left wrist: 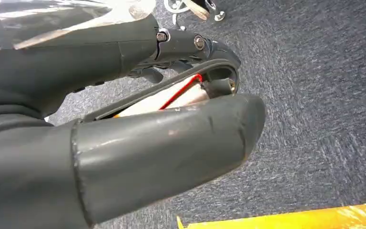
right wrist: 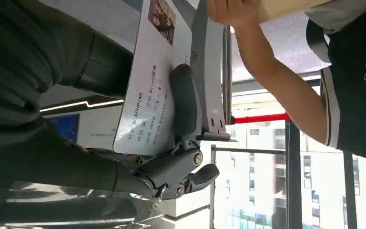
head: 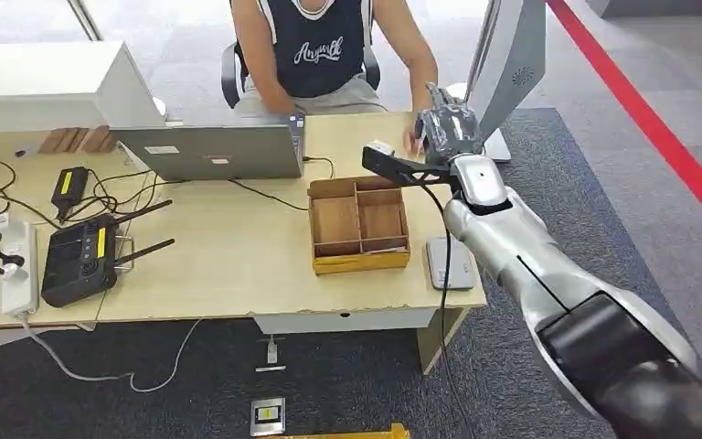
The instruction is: Pass the card to the sensor for recognition and then transmit it.
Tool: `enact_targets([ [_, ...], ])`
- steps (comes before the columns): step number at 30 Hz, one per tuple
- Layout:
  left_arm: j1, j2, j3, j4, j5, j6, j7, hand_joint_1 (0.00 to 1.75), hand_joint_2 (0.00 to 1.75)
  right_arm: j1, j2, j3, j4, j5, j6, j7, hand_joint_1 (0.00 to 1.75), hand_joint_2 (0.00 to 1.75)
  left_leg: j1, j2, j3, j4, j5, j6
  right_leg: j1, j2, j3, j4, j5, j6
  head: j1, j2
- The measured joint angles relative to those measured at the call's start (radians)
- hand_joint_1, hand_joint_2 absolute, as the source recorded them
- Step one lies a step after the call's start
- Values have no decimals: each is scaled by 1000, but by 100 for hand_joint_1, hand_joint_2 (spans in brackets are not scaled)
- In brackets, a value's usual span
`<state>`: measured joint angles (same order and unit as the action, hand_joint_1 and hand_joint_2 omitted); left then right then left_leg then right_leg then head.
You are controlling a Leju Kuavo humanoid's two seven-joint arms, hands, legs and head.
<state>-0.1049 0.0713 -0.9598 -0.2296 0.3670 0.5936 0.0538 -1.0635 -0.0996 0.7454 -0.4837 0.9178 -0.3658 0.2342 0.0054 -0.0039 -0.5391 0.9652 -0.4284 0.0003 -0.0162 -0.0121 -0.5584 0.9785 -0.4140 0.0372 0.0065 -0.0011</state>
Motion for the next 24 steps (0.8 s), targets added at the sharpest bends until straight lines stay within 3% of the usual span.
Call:
enact_targets([
  [12,1,0,0,0,16,2,6,0,0,78,-60,0,1,-27,11,-18,175,175,0,0,-1,0,0,0,0,0,0,0,0,0,0,0],
  [24,0,0,0,0,16,2,6,0,0,83,-76,0,0,-27,15,-19,175,175,0,1,-1,0,0,0,0,1,-1,0,0,0,0,0],
])
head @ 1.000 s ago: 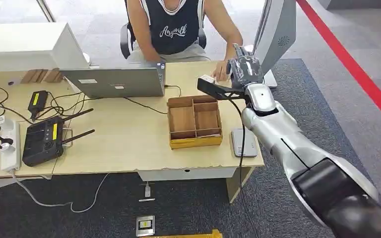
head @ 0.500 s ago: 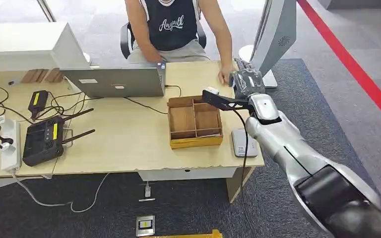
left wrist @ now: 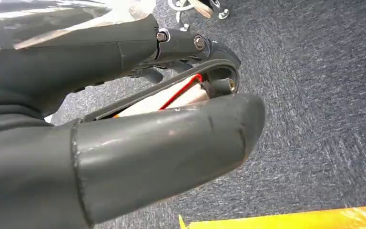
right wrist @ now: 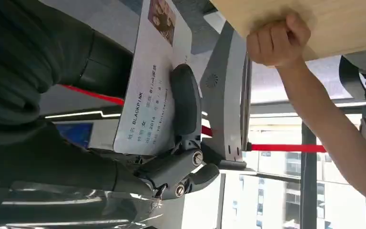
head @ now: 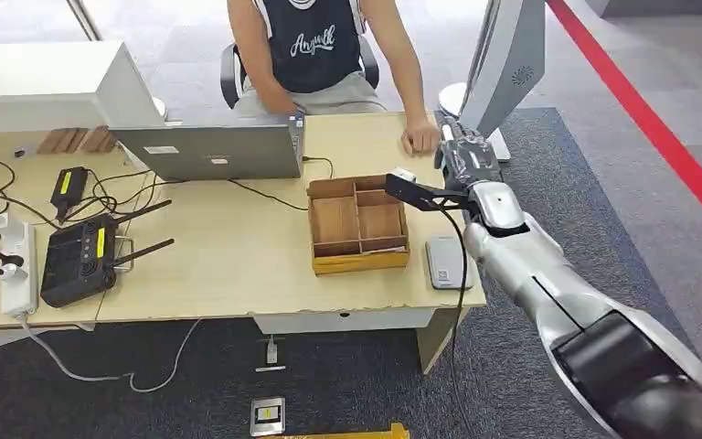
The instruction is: Pass the card to the sensor for recognition and then transmit it.
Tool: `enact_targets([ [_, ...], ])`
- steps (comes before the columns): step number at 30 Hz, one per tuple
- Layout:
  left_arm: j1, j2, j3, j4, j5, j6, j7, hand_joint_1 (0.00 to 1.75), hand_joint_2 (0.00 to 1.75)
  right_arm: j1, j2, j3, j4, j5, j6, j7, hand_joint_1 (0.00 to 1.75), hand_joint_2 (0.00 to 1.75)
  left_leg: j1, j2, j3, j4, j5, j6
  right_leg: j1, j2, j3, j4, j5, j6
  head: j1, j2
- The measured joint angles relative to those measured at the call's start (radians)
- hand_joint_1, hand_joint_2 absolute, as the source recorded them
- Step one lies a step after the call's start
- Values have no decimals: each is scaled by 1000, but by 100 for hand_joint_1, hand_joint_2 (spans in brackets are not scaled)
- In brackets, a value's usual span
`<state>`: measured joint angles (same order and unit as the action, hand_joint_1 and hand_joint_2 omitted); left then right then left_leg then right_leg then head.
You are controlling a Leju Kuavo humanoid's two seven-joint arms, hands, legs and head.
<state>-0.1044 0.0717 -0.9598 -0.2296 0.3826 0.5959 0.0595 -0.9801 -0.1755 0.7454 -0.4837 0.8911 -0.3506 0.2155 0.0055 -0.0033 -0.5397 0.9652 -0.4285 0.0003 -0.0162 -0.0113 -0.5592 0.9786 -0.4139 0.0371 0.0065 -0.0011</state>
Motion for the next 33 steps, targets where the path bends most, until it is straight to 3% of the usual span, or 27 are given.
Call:
enact_targets([
  [14,0,1,0,0,19,11,22,0,0,85,-47,-5,-2,-33,23,2,175,175,0,0,0,0,0,0,0,0,0,0,0,0,0,0],
  [22,0,0,0,0,35,26,56,0,0,165,-31,-3,3,-48,39,-7,175,175,0,0,0,0,0,0,0,0,0,0,0,0,0,0],
  [33,-1,0,0,0,39,30,63,0,0,186,-27,-3,11,-57,38,-10,175,175,0,0,0,0,0,0,0,0,0,0,0,0,0,0],
])
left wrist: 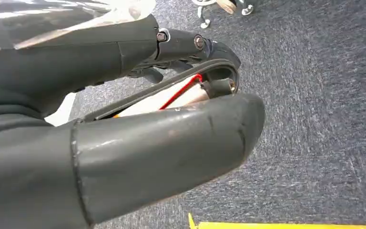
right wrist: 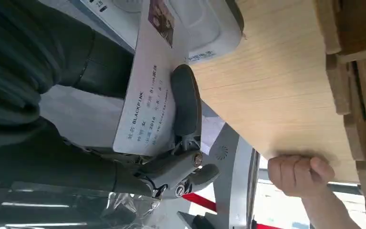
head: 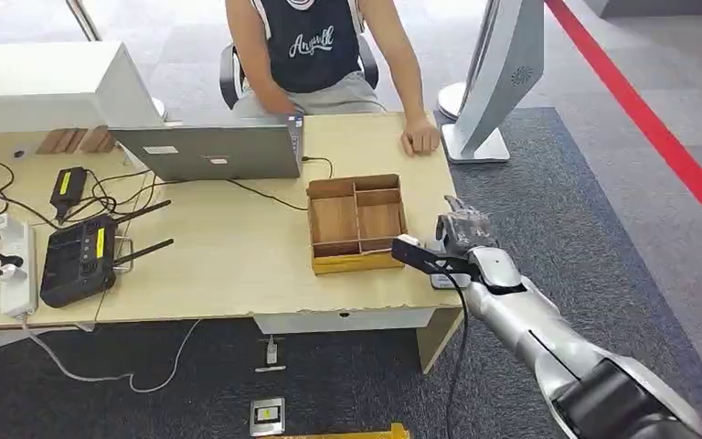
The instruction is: Pass the card to the sensor for recognition and then transmit it.
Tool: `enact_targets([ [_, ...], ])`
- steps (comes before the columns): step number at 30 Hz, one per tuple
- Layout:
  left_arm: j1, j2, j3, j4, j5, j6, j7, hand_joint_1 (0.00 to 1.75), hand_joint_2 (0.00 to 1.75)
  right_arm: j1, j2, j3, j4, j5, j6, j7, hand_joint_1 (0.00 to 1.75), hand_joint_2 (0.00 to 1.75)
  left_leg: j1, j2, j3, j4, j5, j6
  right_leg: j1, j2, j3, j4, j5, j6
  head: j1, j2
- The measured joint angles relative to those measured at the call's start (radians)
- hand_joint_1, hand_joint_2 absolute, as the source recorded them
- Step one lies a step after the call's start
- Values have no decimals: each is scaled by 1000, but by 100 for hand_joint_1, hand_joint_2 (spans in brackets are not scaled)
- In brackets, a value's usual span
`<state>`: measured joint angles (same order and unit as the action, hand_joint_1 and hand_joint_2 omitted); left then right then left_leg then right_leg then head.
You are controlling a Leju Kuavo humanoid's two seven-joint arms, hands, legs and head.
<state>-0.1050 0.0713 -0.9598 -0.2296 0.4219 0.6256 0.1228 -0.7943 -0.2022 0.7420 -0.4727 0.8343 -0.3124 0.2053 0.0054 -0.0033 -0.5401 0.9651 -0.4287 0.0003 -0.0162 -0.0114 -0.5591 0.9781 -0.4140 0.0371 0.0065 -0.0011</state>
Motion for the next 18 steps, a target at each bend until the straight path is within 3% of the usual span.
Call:
enact_targets([
  [18,0,-1,0,0,2,3,-2,0,0,43,23,-1,28,-33,-13,-11,175,175,0,1,3,0,0,0,0,0,2,0,0,0,0,0],
])
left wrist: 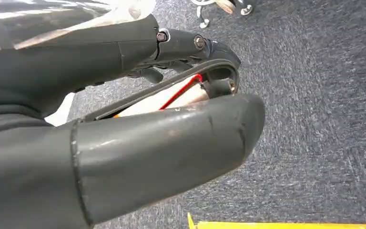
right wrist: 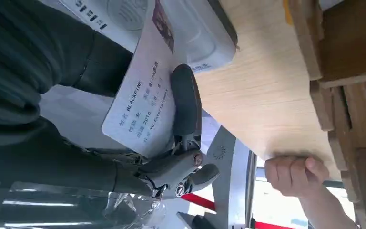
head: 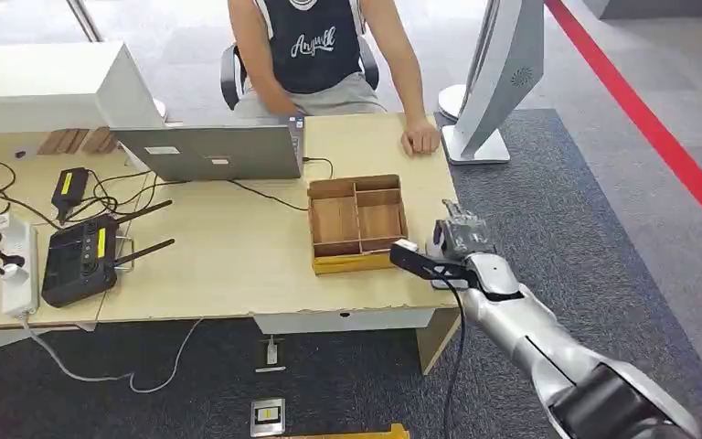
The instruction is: Pass the card to the sensor for recognition and then transmit it.
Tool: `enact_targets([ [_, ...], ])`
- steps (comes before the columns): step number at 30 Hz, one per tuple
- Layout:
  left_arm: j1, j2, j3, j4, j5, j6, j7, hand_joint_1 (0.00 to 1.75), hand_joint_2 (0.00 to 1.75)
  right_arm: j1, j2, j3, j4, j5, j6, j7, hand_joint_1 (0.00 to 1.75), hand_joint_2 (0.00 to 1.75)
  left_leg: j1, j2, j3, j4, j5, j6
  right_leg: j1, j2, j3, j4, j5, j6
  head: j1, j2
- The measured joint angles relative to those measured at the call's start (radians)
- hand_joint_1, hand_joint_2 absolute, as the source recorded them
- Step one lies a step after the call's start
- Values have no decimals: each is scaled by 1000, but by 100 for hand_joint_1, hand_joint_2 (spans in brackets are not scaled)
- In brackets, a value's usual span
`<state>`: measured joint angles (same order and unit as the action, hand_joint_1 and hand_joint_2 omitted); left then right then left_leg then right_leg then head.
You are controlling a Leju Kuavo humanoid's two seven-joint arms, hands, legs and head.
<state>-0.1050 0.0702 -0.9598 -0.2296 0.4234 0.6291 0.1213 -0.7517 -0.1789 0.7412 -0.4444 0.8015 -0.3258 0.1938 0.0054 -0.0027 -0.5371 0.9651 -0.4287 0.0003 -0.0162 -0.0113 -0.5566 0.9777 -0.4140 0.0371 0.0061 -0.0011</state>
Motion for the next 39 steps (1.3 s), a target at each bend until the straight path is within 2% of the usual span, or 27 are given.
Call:
enact_targets([
  [33,0,0,0,0,0,0,0,0,0,7,5,-1,10,-3,-2,0,175,175,0,0,1,0,0,0,0,0,1,0,0,0,0,0],
  [39,0,0,0,0,0,0,-12,0,0,-2,5,-11,13,-35,-42,-3,175,175,0,0,1,0,0,0,0,0,1,0,1,0,0,0],
])
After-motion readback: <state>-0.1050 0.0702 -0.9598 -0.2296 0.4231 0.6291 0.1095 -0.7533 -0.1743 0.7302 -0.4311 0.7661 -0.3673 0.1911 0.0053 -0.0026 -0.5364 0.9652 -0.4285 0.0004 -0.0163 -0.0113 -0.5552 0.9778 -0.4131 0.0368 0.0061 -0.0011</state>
